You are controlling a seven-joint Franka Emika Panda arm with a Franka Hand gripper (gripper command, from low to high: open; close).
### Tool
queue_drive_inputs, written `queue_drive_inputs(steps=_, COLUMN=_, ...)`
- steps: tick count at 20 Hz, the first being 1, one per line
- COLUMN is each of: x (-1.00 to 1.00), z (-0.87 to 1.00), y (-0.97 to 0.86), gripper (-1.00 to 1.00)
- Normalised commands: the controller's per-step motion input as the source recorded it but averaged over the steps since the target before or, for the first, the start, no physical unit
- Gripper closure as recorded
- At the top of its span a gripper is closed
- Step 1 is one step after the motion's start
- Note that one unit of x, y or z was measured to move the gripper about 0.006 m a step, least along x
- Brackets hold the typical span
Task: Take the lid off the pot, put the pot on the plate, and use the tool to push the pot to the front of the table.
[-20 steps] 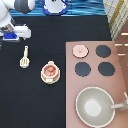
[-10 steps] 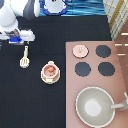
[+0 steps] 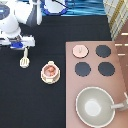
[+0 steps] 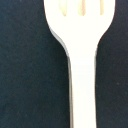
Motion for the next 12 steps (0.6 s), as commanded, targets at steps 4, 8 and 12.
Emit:
queue_drive_inputs(steps=4, x=0.05, z=-0.52, y=-0.14, gripper=-1.0)
queue_drive_inputs(steps=8, x=-0.17, z=-0.35, y=-0.15, gripper=-1.0)
queue_drive_inputs(steps=12, x=-0.24, z=-0.24, y=-0.24, gripper=-1.0)
